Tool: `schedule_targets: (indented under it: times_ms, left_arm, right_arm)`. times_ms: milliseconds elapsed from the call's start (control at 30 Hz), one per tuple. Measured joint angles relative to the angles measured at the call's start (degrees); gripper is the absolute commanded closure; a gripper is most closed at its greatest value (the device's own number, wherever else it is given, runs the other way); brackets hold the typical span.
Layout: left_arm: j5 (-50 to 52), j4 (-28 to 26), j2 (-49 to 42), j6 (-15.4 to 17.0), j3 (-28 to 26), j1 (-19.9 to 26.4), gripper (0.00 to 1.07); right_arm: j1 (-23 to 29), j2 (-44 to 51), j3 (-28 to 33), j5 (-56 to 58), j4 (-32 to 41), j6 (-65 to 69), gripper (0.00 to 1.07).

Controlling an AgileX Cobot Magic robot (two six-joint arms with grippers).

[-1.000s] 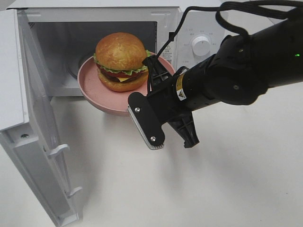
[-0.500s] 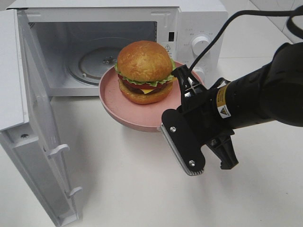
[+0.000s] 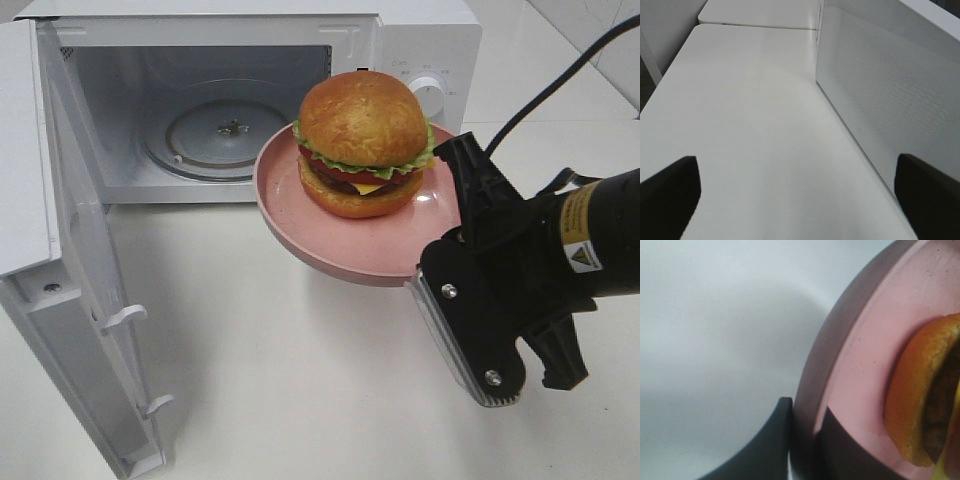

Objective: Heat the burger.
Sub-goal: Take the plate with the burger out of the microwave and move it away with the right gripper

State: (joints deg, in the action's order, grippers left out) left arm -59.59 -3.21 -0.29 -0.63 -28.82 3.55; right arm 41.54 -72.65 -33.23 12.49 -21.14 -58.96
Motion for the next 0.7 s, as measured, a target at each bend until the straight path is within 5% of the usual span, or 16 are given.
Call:
schedule_targets:
  times_ms: [700]
  left_arm:
    - [0.00,0.00,0.00,0.00,0.00,0.00,0.09]
  right_arm:
    - [0.00,15.76,4.70,18.79,-11.23,22.46,1.07]
